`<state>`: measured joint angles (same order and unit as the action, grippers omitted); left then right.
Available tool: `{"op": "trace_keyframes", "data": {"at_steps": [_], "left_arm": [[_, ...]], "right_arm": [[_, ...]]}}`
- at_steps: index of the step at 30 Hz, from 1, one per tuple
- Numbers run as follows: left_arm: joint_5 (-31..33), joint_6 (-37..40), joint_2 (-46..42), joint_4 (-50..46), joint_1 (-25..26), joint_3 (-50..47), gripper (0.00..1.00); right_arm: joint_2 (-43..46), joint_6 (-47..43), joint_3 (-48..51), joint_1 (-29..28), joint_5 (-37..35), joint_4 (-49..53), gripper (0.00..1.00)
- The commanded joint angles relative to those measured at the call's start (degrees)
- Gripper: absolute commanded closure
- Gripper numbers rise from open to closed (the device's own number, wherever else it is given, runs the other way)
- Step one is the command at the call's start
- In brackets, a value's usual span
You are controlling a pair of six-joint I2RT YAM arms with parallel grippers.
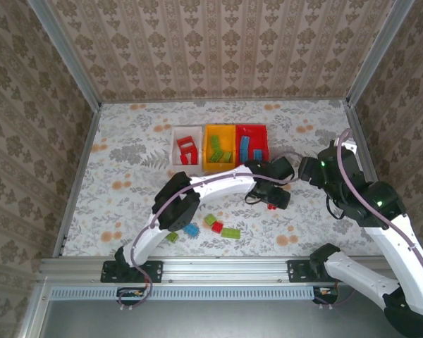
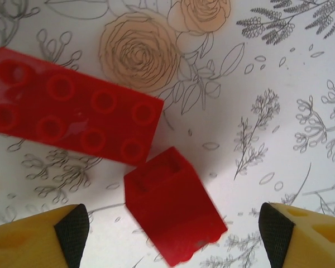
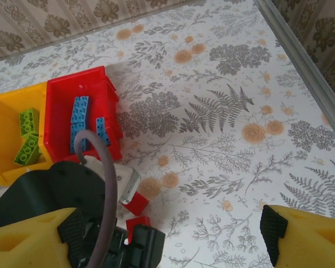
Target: Sort the legos into containers by color
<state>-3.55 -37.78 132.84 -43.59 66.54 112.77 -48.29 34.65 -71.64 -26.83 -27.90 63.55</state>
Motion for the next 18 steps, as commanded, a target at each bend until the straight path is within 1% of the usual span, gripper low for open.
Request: {"op": "trace_keyframes", "data": {"at_steps": [1,3,7,10,12,15,18], "left_arm": [[2.4,-2.3,3.0,-4.9,0.6,4.1,0.2],[2.0,-2.3,4.4,-5.2,0.7,5.8,0.25],[2.2,-2.4,6.2,-6.3,0.8,7.9,0.38],[3.0,-2.3,5.9,-7.0,0.8,8.0,0.5],[3.8,-2.0,4.7,-7.5,0.8,7.4,0.56],[6.8,-1.7,0.1,-7.3,0.7,3.9,0.59],[9.9,-2.0,-7.3,-6.9,-0.4,-2.8,0.6]], "right_arm": [[0.5,-1.4,-0.1,0.1,0.0,2.9,0.15],[0.7,-1.5,0.2,0.1,0.6,2.7,0.15],[0.7,-1.9,0.7,0.1,1.6,2.0,0.15],[0.6,-2.2,1.4,0.1,2.1,1.4,0.16],[0.5,-2.3,1.7,0.1,2.6,1.1,0.16],[0.2,-2.9,1.9,0.1,3.6,0.5,0.16],[0.0,-4.0,2.3,0.1,5.2,-1.0,0.16]]}}
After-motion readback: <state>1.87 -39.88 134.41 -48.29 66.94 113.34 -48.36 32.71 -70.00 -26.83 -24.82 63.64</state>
